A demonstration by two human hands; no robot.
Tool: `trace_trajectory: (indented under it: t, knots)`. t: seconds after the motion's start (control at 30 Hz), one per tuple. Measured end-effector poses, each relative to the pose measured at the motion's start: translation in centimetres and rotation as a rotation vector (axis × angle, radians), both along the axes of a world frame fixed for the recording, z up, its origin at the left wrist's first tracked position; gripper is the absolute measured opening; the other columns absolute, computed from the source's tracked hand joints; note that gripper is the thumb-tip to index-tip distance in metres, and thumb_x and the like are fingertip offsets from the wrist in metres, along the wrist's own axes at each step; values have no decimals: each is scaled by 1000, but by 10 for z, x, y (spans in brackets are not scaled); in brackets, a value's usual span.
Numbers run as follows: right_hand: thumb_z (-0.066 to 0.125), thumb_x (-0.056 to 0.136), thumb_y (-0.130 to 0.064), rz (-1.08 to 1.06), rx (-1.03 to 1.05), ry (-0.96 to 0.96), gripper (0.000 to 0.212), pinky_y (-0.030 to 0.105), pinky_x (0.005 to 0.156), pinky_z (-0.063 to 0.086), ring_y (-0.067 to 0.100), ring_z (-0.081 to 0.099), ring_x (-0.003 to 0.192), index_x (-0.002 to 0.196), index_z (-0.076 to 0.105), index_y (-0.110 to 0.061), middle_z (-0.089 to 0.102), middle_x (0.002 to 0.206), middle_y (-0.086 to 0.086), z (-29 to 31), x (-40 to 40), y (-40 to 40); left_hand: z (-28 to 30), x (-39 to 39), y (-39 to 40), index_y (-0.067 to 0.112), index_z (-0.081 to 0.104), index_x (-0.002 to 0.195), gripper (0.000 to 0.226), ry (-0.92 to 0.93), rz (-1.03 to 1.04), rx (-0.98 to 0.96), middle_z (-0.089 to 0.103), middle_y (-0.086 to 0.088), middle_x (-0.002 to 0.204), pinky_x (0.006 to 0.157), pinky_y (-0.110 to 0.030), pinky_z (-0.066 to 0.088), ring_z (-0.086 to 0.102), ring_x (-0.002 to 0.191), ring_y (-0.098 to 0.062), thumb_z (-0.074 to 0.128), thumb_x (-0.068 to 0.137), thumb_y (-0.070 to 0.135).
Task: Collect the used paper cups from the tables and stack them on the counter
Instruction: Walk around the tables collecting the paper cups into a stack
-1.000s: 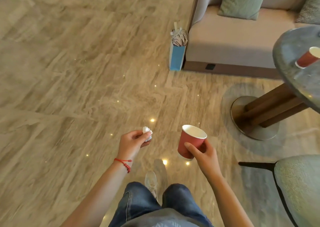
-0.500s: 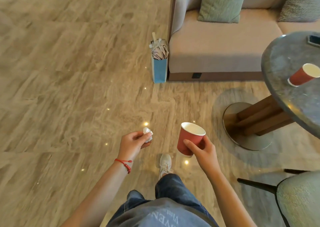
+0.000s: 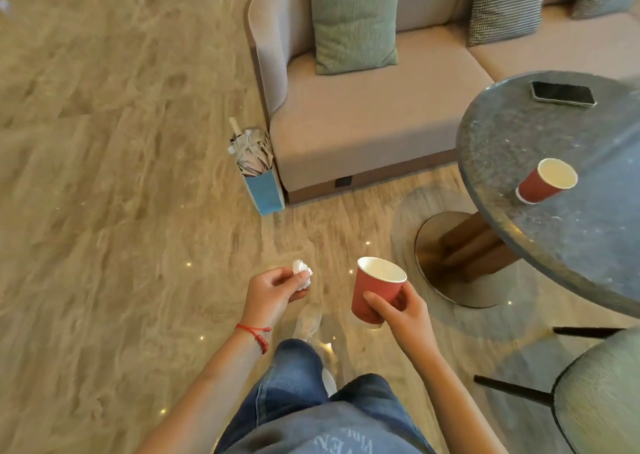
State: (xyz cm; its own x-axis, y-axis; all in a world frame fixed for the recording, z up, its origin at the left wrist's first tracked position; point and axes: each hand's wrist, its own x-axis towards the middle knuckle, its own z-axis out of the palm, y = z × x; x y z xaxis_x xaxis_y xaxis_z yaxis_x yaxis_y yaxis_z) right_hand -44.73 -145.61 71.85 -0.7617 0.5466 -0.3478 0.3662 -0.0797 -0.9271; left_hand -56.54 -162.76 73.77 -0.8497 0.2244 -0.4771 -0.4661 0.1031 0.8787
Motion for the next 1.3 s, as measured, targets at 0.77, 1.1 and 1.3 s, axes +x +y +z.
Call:
trace_trajectory:
  t: [0.77,1.1,1.3]
  knots:
    - [74,76,-10,-920,62,33,40,11,65,51,3,62,85,109,54,-16,64,97,-6,19,-57,149,1,-162,274,2,70,84,11,-38,-822,21,70,-3,70,61,-17,54,68,66,-9,71,77,11]
    - [76,74,-9,-1026,121,108,42,10,66,49,-8,64,83,107,56,-24,65,100,-8,17,-42,257,0,-137,393,5,69,77,2,-72,-894,41,69,-4,69,60,-15,53,67,64,-8,69,78,5]
    - [79,71,-13,-1003,175,117,55,12,77,51,-7,61,95,115,50,-27,61,109,-12,20,-49,316,5,-135,445,2,70,81,5,-68,-878,57,70,0,65,60,-15,53,68,65,-9,69,78,6]
